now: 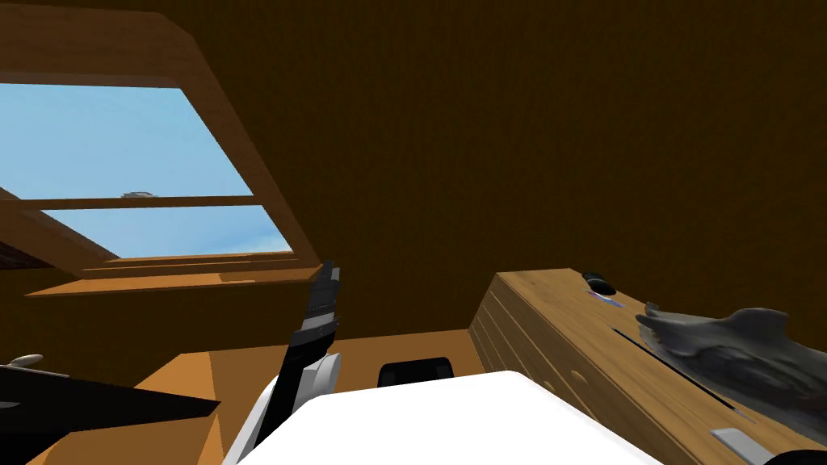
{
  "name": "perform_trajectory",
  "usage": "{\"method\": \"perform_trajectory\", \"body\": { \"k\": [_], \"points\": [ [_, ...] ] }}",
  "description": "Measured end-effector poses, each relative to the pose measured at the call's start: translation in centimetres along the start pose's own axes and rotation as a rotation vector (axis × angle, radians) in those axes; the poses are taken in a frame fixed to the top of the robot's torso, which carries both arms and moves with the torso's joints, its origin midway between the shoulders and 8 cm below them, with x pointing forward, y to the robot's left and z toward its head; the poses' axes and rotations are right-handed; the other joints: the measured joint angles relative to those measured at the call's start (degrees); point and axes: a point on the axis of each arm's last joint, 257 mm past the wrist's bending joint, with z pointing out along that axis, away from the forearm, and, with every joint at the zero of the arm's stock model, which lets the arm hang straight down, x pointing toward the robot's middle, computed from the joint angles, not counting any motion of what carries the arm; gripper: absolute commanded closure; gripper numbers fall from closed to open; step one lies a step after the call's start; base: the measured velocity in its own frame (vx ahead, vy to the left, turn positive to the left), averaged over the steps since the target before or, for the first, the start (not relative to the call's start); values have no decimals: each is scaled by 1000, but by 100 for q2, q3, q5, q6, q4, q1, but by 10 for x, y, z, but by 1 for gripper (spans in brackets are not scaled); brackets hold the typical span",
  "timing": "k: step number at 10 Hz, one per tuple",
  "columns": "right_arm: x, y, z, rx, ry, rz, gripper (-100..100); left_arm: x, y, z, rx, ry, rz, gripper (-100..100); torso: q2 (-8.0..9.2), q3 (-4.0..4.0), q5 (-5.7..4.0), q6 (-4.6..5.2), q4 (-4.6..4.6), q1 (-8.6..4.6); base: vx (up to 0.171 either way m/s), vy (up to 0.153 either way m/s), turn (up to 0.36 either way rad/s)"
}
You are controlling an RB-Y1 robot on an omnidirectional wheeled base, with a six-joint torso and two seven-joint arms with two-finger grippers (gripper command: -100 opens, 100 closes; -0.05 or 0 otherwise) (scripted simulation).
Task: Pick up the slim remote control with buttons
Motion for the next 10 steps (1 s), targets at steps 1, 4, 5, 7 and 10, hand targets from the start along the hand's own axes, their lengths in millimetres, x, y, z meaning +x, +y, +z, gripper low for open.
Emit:
{"method": "perform_trajectory", "body": {
  "k": [1, 4, 5, 7, 10],
  "points": [
    [-11, -3, -2, 11, 0, -29, 100, 0, 0, 0, 0, 0, 0, 0, -7, -4, 1, 7, -1, -2, 90, -15, -170],
    [-27, 3, -6, 1, -1, -84, 100, 0, 0, 0, 0, 0, 0, 0, -3, -2, -4, -11, -1, -2, 74, -19, -180],
    [-35, 2, -8, 3, -1, -106, 100, 0, 0, 0, 0, 0, 0, 0, -2, -1, -1, -4, -1, 2, 61, -5, -129],
    [-39, 7, -7, -4, 0, -123, 100, 0, 0, 0, 0, 0, 0, 0, 10, 4, -4, -16, 1, 1, 36, -9, -106],
    [-55, 13, -10, -7, 2, -174, 100, 0, 0, 0, 0, 0, 0, 0, 1, 0, 0, -3, -1, 1, 64, -8, -153]
  ]
}}
